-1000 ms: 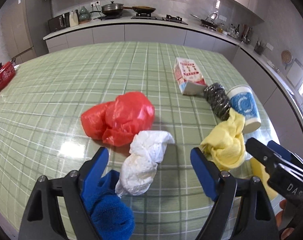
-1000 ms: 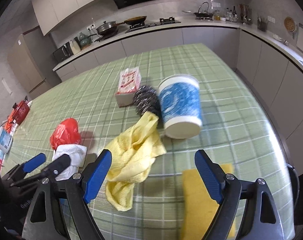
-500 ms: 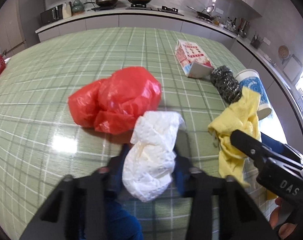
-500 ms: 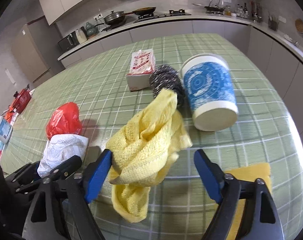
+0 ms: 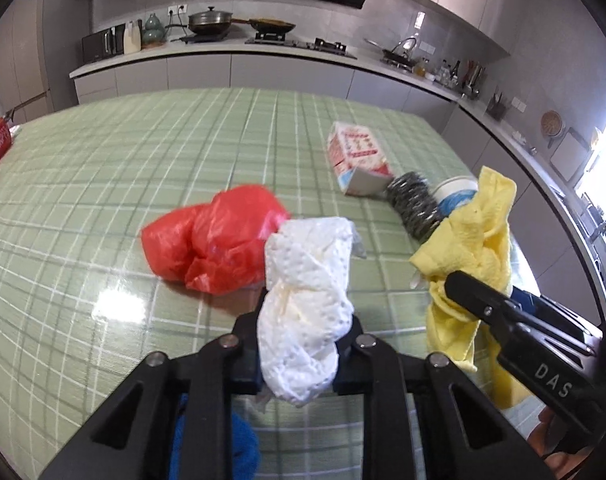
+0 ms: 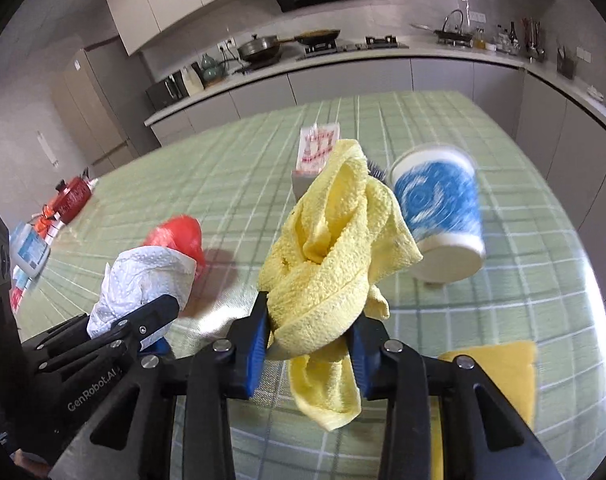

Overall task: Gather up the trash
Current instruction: 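Carry the white bag and yellow cloth over the black bucket with both tools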

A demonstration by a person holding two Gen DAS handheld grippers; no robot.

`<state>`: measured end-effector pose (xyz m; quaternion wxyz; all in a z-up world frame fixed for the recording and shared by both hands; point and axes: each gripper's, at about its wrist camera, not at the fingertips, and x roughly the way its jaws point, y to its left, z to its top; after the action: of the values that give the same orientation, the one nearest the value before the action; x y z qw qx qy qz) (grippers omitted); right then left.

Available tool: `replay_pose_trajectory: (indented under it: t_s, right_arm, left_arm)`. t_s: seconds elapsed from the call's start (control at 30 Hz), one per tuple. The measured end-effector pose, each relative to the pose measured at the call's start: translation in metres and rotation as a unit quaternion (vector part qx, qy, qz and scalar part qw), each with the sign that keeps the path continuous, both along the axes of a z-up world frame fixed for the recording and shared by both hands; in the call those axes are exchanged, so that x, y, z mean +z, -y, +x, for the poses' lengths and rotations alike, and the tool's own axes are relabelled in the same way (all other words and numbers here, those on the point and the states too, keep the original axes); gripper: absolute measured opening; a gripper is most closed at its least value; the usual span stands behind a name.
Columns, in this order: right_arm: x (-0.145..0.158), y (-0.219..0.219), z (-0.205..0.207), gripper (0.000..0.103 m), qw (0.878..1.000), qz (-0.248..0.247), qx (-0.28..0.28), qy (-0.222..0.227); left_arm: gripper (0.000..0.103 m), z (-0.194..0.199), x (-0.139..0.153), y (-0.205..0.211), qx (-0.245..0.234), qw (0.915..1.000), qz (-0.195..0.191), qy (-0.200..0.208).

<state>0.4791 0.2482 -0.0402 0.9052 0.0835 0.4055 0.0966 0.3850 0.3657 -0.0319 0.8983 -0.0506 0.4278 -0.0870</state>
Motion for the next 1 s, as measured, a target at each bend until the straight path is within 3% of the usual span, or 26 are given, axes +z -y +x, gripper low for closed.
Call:
replay_pose_trajectory:
  t_s: [0.4, 1.0]
  right_arm:
    - [0.039, 0.061, -0.048, 0.038, 0.999, 0.009, -0.029, 0.037]
    - [0.039, 0.165, -0.099, 0.038, 0.998, 0.014, -0.046, 0.037]
  left_arm:
    - [0.024, -0.022, 0.024, 0.056, -0.002, 0.9996, 0.004, 0.027]
    - [0.024, -0.061, 0.027, 0.148, -0.006, 0.9993, 0.011, 0.035]
